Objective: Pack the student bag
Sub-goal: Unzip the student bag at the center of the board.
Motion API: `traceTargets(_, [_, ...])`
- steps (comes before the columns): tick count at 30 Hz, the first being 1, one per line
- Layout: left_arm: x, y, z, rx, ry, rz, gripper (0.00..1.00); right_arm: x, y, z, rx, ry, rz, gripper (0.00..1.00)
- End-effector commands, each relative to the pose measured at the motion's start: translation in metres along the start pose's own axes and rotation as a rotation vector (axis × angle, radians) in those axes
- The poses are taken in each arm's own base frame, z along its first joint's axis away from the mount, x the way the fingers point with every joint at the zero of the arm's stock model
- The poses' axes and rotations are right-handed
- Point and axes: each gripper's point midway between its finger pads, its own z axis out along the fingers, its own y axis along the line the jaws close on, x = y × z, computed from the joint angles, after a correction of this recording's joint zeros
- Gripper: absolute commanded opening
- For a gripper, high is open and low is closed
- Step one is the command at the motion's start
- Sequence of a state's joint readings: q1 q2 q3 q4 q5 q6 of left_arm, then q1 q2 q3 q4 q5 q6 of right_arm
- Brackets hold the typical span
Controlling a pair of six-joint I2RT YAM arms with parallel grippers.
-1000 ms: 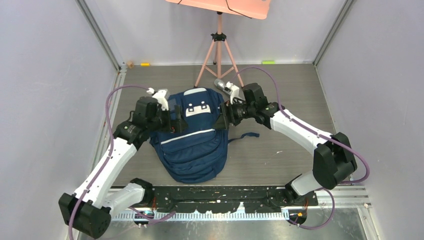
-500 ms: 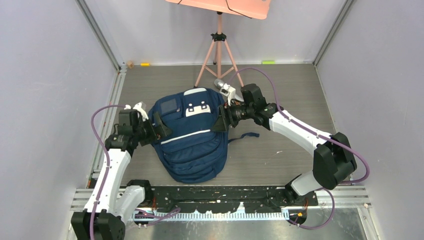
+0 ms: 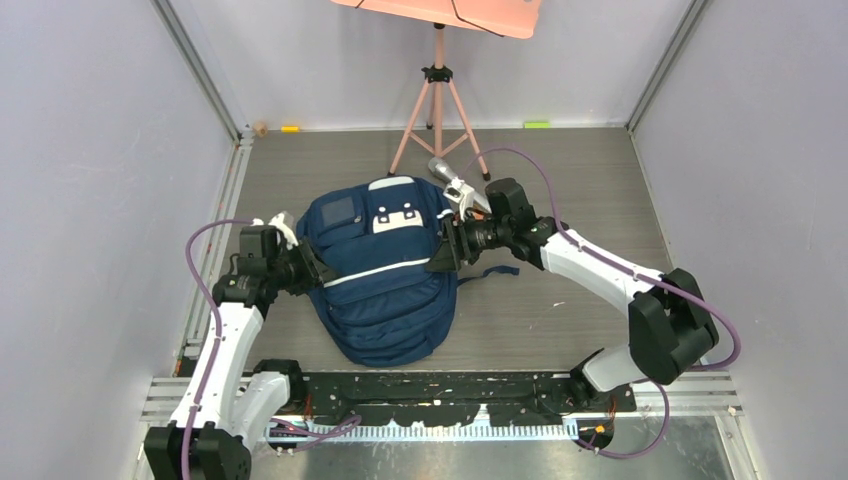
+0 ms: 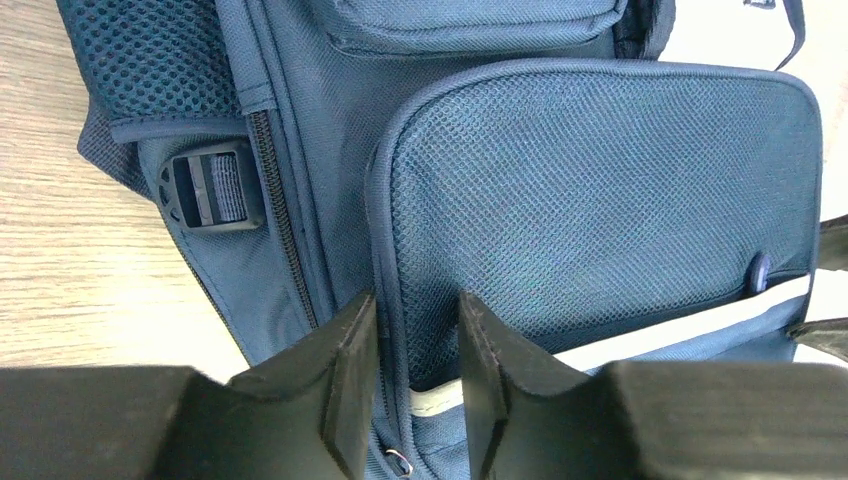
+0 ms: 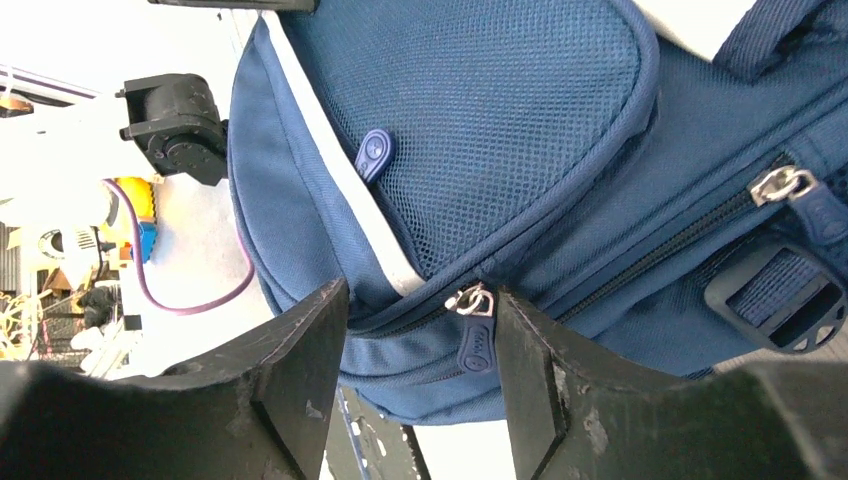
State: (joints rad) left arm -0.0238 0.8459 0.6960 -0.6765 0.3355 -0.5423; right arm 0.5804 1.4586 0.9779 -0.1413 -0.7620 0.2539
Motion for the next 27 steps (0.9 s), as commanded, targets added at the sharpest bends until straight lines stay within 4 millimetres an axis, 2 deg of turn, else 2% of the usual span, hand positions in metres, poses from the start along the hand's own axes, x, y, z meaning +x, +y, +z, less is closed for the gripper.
traceTargets(1, [-0.007, -0.001, 0.001, 0.009, -0.023, 0.013, 0.28, 0.000, 0.017, -0.010, -0.039, -0.021, -0.006, 0.60])
traceTargets(7, [-0.013, 0.002, 0.004, -0.011, -0.030, 0.024, 0.08, 0.009, 0.020, -0.012, -0.051, -0.040, 0.020, 0.60])
traceTargets(10, [-0.016, 0.003, 0.005, -0.020, -0.035, 0.030, 0.02, 0.010, 0.019, -0.012, -0.052, -0.046, 0.024, 0.60])
traceTargets(18, [-0.016, 0.005, 0.007, -0.029, -0.033, 0.037, 0.00, 0.013, 0.014, -0.010, -0.036, -0.052, 0.033, 0.49])
traceTargets(22, [-0.015, 0.005, 0.008, -0.027, -0.028, 0.032, 0.00, 0.016, 0.004, -0.006, -0.006, -0.047, 0.039, 0.43])
traceTargets(27, [-0.014, 0.004, 0.007, -0.024, -0.028, 0.030, 0.00, 0.020, -0.007, 0.000, 0.023, -0.036, 0.059, 0.29])
